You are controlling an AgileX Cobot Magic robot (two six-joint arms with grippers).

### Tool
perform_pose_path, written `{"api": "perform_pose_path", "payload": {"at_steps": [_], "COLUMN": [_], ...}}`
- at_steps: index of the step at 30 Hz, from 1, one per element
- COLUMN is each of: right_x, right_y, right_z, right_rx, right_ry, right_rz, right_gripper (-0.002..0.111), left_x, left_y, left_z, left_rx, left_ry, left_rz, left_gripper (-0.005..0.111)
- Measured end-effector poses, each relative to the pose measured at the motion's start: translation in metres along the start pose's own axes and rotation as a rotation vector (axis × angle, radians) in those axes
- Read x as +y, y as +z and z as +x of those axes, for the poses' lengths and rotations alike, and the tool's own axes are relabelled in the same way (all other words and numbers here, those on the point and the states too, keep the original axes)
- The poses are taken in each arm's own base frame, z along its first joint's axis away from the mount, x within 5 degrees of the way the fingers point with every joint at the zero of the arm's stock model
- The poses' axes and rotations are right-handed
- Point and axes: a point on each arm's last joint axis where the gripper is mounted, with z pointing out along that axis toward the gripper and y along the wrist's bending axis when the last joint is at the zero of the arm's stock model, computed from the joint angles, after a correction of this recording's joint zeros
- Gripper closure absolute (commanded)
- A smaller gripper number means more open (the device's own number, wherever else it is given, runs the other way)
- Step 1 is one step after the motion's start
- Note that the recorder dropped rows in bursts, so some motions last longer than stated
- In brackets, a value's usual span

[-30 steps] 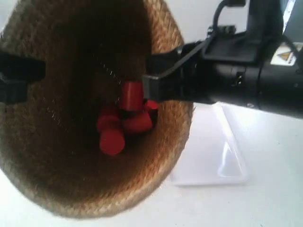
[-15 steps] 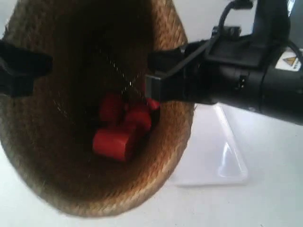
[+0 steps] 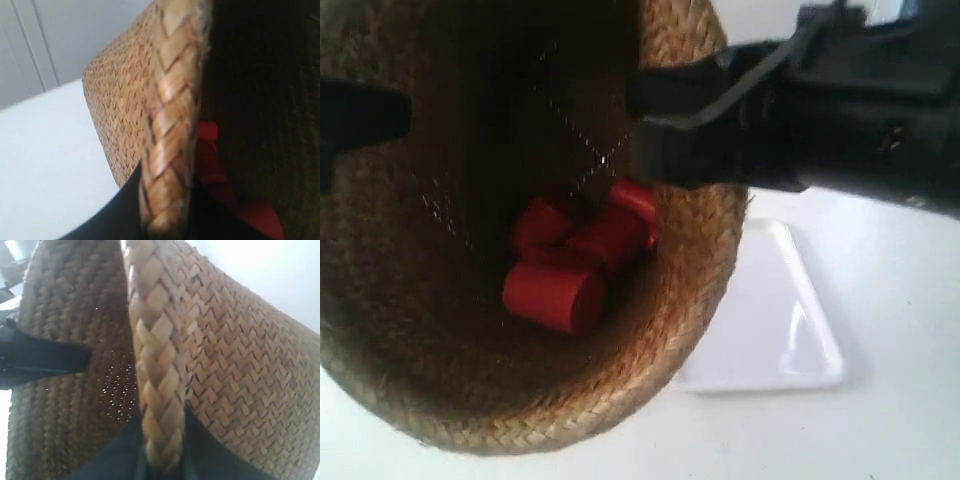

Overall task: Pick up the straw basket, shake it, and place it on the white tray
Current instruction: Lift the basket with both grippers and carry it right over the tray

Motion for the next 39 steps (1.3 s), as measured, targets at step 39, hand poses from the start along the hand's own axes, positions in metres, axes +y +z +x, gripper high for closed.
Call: {"api": "perform_pose_path", "payload": {"at_steps": [39], "right_x": [-0.016], "right_y": [0.036], "right_z": [0.014], "right_rx": [0.011], "right_ry": [0.059], "right_rz": [0.094], "right_gripper": [0.108], "left_x": [0.003], "left_y": [0.017], "left_z": [0.01], "left_rx": [0.041], "left_ry": [0.036], "left_rz": [-0.029], "left_gripper": [0.107]}}
